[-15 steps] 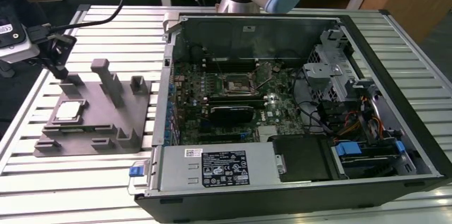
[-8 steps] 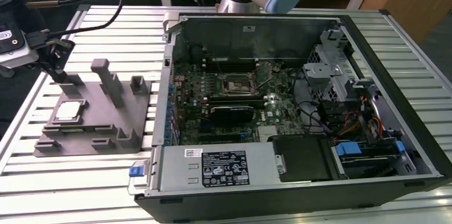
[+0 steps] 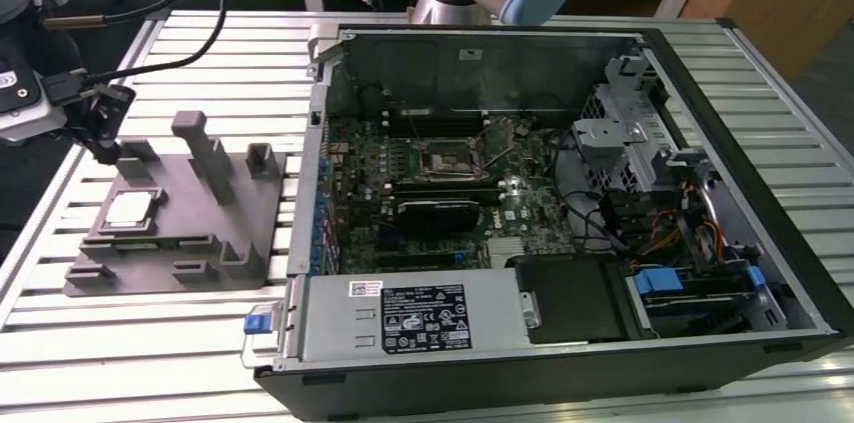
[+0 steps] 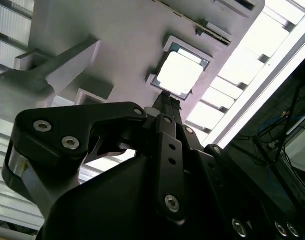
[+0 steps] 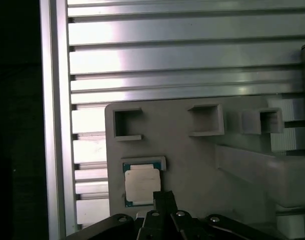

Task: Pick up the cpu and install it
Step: 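Pick up the cpu and move it towards the insertion slot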

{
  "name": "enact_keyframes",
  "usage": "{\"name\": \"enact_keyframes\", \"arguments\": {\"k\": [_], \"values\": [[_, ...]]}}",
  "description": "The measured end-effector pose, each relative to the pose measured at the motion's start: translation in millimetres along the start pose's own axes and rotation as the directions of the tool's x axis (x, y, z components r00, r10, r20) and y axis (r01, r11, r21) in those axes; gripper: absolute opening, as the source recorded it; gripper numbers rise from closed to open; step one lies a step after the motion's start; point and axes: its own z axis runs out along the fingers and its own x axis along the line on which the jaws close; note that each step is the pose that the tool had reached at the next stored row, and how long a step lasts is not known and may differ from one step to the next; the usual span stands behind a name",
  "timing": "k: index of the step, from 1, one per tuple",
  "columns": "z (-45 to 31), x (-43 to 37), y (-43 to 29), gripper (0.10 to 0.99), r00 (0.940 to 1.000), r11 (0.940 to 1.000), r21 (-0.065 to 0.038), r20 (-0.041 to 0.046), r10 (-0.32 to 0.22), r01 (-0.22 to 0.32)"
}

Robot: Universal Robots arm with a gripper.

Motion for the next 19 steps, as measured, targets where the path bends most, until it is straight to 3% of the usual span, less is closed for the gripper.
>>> {"name": "enact_keyframes", "arguments": {"k": [6,19], "values": [[9.8,6.9,-2.0,0.106,1.0000,1.0000,0.000,0.0001,0.000,0.000],[33.2,9.4,-10.1,0.106,1.0000,1.0000,0.000,0.0001,0.000,0.000]]}}
